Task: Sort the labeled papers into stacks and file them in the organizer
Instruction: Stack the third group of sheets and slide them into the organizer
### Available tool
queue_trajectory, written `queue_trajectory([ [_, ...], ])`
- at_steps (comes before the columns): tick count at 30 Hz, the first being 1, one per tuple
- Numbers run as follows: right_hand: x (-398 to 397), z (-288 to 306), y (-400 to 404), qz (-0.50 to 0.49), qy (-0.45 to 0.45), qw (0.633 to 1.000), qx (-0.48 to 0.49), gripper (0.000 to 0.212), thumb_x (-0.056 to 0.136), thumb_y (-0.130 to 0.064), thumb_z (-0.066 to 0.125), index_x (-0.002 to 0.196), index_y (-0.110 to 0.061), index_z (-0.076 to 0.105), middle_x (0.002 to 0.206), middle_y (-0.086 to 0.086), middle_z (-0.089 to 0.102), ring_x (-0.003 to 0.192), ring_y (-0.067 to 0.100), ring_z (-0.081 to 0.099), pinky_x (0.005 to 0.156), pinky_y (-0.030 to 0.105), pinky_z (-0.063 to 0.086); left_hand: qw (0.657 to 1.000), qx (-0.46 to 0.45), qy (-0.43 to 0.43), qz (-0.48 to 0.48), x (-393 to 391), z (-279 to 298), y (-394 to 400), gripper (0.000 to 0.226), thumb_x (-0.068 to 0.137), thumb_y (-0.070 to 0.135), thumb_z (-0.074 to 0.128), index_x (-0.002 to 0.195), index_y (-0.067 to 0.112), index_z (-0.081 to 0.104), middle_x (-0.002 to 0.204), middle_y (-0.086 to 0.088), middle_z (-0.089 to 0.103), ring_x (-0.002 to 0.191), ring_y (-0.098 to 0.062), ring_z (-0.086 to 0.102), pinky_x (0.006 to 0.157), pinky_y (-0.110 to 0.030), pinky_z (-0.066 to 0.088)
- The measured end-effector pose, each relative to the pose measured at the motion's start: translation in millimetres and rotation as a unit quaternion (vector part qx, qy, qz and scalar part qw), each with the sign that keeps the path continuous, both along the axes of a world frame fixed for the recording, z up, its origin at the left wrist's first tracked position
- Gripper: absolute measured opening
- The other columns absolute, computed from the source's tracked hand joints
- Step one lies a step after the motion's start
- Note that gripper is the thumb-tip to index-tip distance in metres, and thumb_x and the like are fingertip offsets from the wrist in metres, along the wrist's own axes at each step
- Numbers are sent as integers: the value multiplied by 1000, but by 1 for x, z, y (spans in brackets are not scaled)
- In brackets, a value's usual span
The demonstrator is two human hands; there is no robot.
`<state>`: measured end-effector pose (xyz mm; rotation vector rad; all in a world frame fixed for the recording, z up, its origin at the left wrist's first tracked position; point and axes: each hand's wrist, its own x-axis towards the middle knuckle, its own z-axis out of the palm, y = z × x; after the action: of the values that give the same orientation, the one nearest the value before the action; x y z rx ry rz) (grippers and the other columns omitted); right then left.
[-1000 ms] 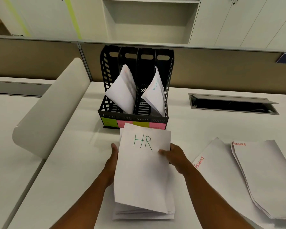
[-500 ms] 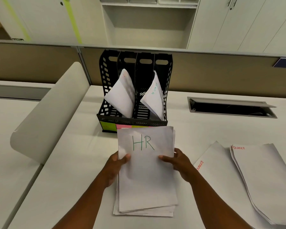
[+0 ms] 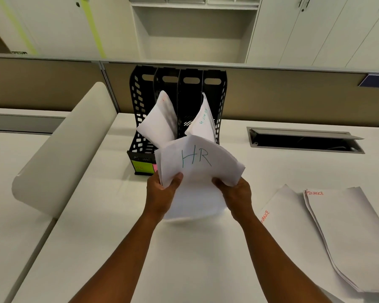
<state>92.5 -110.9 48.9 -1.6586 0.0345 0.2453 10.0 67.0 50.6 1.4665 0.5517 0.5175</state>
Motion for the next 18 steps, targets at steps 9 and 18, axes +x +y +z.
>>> queue_trajectory([
  [9,-26,-5,11,12,-27,999,-13,41,81,-15,75,116,-22,56,102,-1,62,98,22,59,86,34,52,997,66,-33,33,-7,-9,-15,51,81,15,75,113,42,46,105,13,59,94,-4,63,77,-15,54],
  [18,-17,4,18,26,-93,993,-65,16,89,-29,65,101,-22,58,84,-7,62,74,2,60,54,5,47,998,27,-26,47,2,0,-3,41,80,27,77,115,18,59,99,4,67,89,-13,67,67,-18,59],
])
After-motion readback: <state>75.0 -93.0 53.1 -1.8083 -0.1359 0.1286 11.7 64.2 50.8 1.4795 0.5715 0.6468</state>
